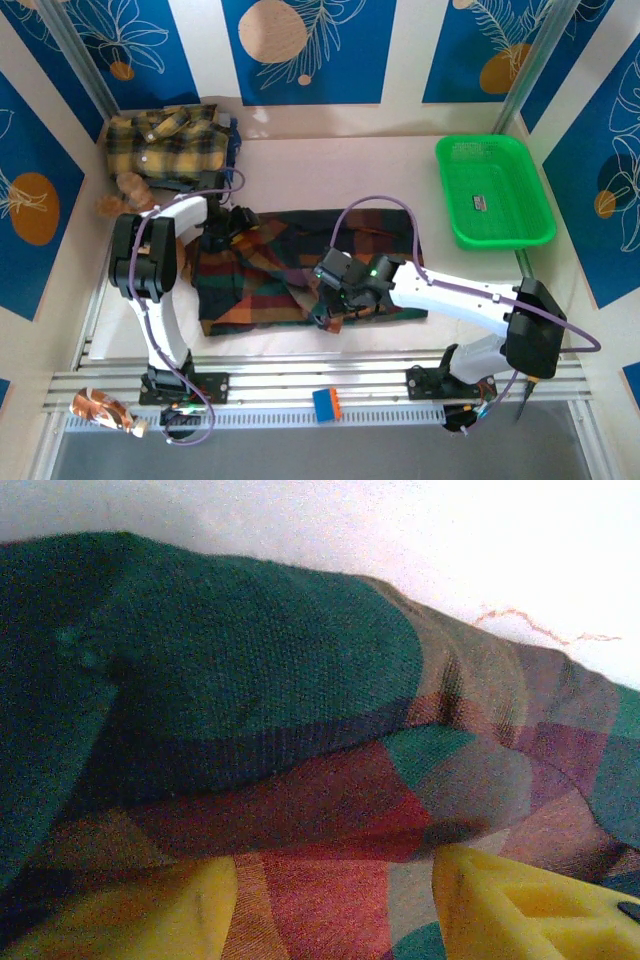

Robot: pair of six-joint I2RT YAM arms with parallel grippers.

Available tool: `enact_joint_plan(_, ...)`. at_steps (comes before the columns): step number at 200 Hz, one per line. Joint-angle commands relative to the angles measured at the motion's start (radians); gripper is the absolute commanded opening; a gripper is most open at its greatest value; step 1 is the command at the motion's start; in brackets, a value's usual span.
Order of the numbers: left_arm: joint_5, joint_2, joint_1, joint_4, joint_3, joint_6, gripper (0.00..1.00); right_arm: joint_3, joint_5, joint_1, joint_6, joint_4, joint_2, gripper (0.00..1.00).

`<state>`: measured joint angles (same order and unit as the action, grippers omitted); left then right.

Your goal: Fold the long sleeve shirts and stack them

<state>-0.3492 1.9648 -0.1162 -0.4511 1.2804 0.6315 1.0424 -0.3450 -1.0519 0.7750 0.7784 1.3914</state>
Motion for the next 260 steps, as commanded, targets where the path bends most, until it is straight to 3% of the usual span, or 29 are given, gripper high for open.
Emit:
enact_joint_plan(1,0.018,0.046,0.040,-0.013,-0.044,0.033,0.57,0.046,-0.033,-0.002,-0.059,0.049,0.023,0.00)
enact_joint_plan(69,-0.031,0.104,0.072,0.018,0.021,0.081,0.57,0.306,-0.138,-0.083,-0.274,0.087,0.157,0.00)
enact_joint_plan(93,-0.042,0.141,0.073,0.033,0.065,0.101,0.57,0.321,-0.153,-0.085,-0.377,0.032,0.184,0.00)
enact_joint_plan(133,-0.048,0.188,0.113,0.059,0.162,0.165,0.57,0.331,-0.052,-0.059,-0.536,-0.017,0.177,0.00)
enact_joint_plan(175,-0.062,0.253,0.147,0.075,0.283,0.203,0.57,0.208,0.035,-0.159,-0.458,-0.068,0.155,0.00)
enact_joint_plan(225,-0.175,0.286,0.159,0.144,0.341,0.223,0.56,0.084,-0.115,-0.173,-0.212,-0.010,0.122,0.00)
enact_joint_plan(249,-0.217,0.243,0.161,0.195,0.253,0.213,0.64,0.109,-0.137,-0.085,-0.202,0.030,0.105,0.11)
enact_joint_plan(260,-0.242,0.229,0.160,0.213,0.216,0.208,0.72,0.134,-0.115,-0.048,-0.190,0.049,0.106,0.27)
